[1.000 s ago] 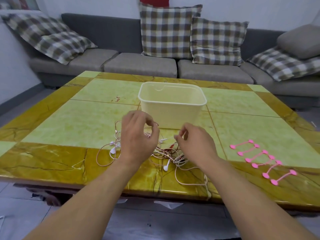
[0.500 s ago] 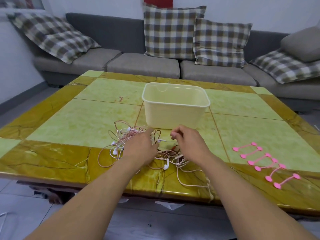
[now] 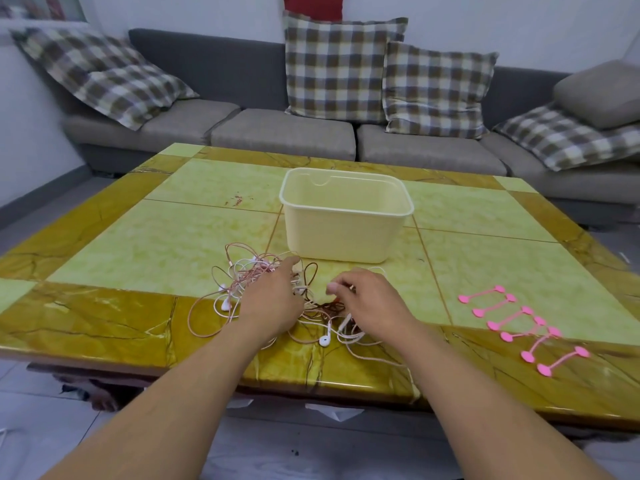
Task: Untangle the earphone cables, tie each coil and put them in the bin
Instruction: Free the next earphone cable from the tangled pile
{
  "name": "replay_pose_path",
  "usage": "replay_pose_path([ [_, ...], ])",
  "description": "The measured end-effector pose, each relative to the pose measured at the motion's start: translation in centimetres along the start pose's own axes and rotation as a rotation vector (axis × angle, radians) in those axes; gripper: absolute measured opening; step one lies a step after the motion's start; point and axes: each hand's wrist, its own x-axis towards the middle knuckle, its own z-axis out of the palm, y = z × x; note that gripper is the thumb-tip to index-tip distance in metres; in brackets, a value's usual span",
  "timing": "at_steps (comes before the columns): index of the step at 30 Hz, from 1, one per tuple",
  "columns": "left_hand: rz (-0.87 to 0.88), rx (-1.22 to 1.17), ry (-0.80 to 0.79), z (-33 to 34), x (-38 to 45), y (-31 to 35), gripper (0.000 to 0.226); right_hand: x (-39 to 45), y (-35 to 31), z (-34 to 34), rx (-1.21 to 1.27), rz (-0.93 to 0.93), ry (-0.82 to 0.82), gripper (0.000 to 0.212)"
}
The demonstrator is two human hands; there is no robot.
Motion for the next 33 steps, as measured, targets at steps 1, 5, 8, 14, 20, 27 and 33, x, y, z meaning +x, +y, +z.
replay_pose_path([
  [1,-0.003,-0.014,0.004,0.0,0.0,0.1,0.073,0.0,0.0,-0.3,0.058,-0.030,0.050,0.027],
  [5,-0.049,-0.141,0.055,0.0,0.2,0.3,0.066,-0.6,-0.8,-2.0,0.437,-0.032,0.205,0.026],
  [8,-0.027,-0.306,0.104,0.0,0.3,0.5,0.066,-1.0,-1.6,-2.6,0.818,0.000,0.147,0.026],
  [14,0.064,-0.447,0.069,0.0,0.0,0.9,0.096,-1.6,-2.0,-2.4,0.921,0.089,0.009,0.026],
  [20,0.092,-0.392,0.030,0.0,-0.4,1.1,0.108,-1.7,-2.3,-2.7,0.885,0.099,0.043,0.032],
  [27,-0.056,-0.334,0.062,0.1,0.0,0.2,0.119,-1.0,-0.3,-6.0,1.313,0.301,0.231,0.037],
  [33,-0.152,-0.167,0.157,0.1,0.2,-0.7,0.120,-1.8,3.4,-6.9,0.619,0.389,0.248,0.025],
])
